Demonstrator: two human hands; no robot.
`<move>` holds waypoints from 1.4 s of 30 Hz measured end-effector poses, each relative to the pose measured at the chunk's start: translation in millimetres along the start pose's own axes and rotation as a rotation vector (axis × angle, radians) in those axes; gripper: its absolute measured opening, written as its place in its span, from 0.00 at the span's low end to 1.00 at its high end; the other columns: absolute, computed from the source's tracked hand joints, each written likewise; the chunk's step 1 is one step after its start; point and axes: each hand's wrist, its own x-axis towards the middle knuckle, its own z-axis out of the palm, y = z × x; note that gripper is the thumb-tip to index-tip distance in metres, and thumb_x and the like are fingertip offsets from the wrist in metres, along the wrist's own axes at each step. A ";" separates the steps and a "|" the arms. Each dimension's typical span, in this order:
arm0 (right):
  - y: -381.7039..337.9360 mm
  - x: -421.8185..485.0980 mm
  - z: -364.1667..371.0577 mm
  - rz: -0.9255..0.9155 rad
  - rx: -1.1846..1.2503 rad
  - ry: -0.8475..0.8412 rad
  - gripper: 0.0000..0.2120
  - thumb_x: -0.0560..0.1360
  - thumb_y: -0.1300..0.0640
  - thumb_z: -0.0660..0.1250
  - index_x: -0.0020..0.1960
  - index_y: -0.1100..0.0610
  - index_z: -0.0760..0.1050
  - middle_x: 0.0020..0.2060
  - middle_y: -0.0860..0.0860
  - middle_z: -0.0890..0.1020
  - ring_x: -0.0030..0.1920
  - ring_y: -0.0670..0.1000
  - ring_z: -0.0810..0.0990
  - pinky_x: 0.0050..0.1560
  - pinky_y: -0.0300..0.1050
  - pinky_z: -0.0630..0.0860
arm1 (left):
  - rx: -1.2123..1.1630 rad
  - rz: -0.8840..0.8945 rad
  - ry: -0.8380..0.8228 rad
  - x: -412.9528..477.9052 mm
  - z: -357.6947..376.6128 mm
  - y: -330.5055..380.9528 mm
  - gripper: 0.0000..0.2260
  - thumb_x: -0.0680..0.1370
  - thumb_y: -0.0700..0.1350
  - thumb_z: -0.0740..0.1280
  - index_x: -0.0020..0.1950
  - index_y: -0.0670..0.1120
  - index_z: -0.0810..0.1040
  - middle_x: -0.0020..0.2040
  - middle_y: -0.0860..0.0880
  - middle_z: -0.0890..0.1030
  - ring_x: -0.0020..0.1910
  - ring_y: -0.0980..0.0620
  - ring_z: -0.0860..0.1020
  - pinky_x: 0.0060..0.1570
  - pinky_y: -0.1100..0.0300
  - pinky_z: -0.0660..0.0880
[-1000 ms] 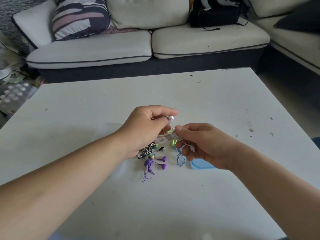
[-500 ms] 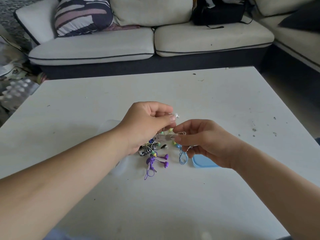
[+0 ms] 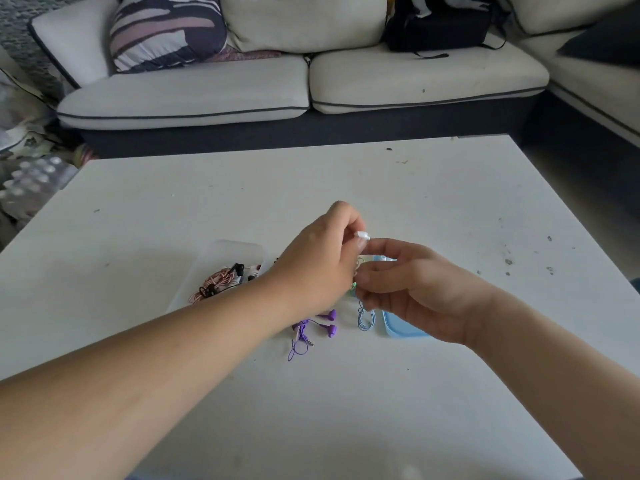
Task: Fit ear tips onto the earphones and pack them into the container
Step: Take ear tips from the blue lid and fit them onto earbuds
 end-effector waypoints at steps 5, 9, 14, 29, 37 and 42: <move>-0.8 -0.2 -2.2 0.020 0.272 0.107 0.15 0.78 0.75 0.62 0.64 0.70 0.74 0.54 0.66 0.85 0.50 0.58 0.88 0.49 0.44 0.85 | -0.148 -0.069 0.076 2.7 -8.1 -8.1 0.01 0.83 0.45 0.66 0.53 0.51 0.75 0.44 0.54 0.80 0.35 0.56 0.76 0.38 0.66 0.73; 1.2 1.8 -3.5 -0.001 0.343 0.181 0.11 0.78 0.72 0.65 0.60 0.73 0.76 0.51 0.65 0.85 0.50 0.59 0.88 0.48 0.43 0.85 | -0.249 -0.112 0.099 0.4 -9.3 -6.5 0.03 0.81 0.42 0.70 0.51 0.50 0.79 0.43 0.53 0.83 0.39 0.54 0.81 0.38 0.67 0.76; 3.2 2.1 0.8 -0.041 0.126 0.223 0.04 0.78 0.64 0.70 0.51 0.63 0.83 0.40 0.58 0.83 0.37 0.53 0.84 0.39 0.42 0.82 | -0.339 -0.152 0.086 -0.4 -9.2 -6.6 0.02 0.79 0.43 0.73 0.49 0.49 0.82 0.37 0.57 0.82 0.33 0.56 0.78 0.35 0.59 0.79; -6.7 -10.2 -32.4 -0.154 -0.153 0.541 0.03 0.77 0.65 0.72 0.49 0.64 0.83 0.40 0.60 0.86 0.37 0.55 0.84 0.40 0.48 0.83 | -0.495 -0.335 0.044 15.0 19.9 11.8 0.02 0.80 0.43 0.72 0.51 0.48 0.82 0.44 0.46 0.84 0.28 0.58 0.76 0.28 0.60 0.75; 17.3 1.0 -100.6 -0.092 -0.655 0.873 0.07 0.75 0.62 0.66 0.43 0.55 0.82 0.40 0.56 0.85 0.38 0.55 0.81 0.43 0.57 0.84 | -0.436 -0.358 -0.060 23.1 40.9 12.7 0.07 0.80 0.41 0.71 0.57 0.50 0.82 0.40 0.53 0.83 0.34 0.56 0.83 0.25 0.64 0.71; 31.6 13.2 -112.3 -0.020 -0.882 0.821 0.08 0.75 0.64 0.64 0.44 0.62 0.82 0.39 0.58 0.85 0.33 0.52 0.76 0.35 0.42 0.73 | -0.410 -0.373 -0.073 25.4 46.8 10.2 0.06 0.81 0.40 0.70 0.55 0.49 0.84 0.40 0.50 0.84 0.33 0.57 0.83 0.25 0.64 0.72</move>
